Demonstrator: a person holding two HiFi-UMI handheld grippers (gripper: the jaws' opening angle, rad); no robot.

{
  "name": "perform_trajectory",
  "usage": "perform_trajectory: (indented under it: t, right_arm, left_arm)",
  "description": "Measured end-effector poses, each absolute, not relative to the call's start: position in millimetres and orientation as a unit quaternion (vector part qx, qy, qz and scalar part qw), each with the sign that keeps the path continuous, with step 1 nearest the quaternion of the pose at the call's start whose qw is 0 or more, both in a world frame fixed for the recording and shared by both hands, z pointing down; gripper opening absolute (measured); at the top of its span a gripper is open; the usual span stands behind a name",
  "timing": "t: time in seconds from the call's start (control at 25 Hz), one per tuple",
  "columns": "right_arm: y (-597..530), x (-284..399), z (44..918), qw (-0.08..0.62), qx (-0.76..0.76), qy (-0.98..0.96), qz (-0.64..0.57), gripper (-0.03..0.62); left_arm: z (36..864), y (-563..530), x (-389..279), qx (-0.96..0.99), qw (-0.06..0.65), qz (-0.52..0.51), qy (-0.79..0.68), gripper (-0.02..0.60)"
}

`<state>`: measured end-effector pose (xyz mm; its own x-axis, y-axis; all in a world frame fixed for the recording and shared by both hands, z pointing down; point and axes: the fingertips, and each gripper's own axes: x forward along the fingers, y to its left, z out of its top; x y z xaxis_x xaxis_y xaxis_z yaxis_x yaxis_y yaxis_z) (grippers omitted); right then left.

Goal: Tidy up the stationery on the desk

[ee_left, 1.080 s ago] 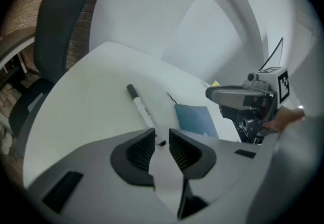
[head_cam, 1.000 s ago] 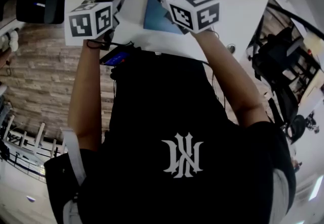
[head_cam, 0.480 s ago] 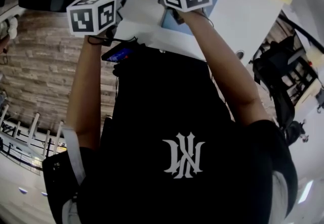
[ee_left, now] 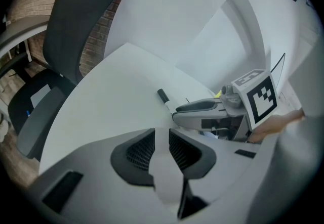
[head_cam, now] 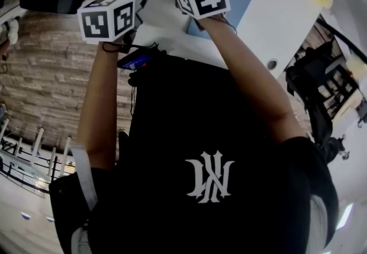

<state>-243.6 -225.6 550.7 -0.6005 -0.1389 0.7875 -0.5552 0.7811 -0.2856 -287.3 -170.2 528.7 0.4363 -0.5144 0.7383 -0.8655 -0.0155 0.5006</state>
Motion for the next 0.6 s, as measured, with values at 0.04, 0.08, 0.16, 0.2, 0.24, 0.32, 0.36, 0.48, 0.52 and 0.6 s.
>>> perform_trajectory:
  t: [0.04,0.08,0.16,0.2,0.24,0.32,0.36,0.48,0.52,0.6]
  right_arm:
    - [-226.7,-244.2,550.7,0.397,0.204,-0.856,0.262,0.127]
    - [-227.5,-244.5,550.7,0.397,0.205,-0.856,0.261,0.113]
    - [-228.0,-245.1,550.2,0.396,0.204,-0.857,0.259,0.101]
    - [-228.4,-245.6,549.2,0.394,0.203,-0.858,0.259,0.093]
    - [-228.9,-246.2,547.6,0.391,0.204,-0.859,0.259,0.089]
    - [-228.4,-247.6,542.9,0.384,0.204,-0.862,0.260,0.089]
    - [-227.8,-248.1,540.0,0.379,0.204,-0.864,0.260,0.089]
    - [-227.7,-245.3,529.6,0.366,0.207,-0.869,0.260,0.089]
    - [-228.6,-242.3,526.1,0.362,0.209,-0.870,0.261,0.089]
    - [-232.1,-232.3,518.9,0.352,0.217,-0.872,0.262,0.089]
  left_arm:
    - [529.0,-170.3,-287.1,0.690,0.493,0.177,-0.500,0.087]
    - [529.0,-170.5,-286.6,0.690,0.493,0.177,-0.500,0.087]
    - [528.6,-171.2,-285.5,0.690,0.492,0.177,-0.500,0.087]
    - [528.0,-172.0,-285.2,0.690,0.491,0.177,-0.501,0.087]
    - [527.4,-172.7,-285.0,0.690,0.490,0.176,-0.502,0.087]
    - [526.8,-172.5,-284.3,0.691,0.491,0.175,-0.502,0.086]
    - [526.5,-171.9,-283.2,0.691,0.492,0.174,-0.500,0.086]
    - [523.7,-172.2,-277.5,0.693,0.491,0.174,-0.498,0.084]
    - [522.7,-173.1,-274.1,0.695,0.491,0.174,-0.496,0.084]
    - [521.1,-176.0,-264.0,0.699,0.488,0.176,-0.492,0.084]
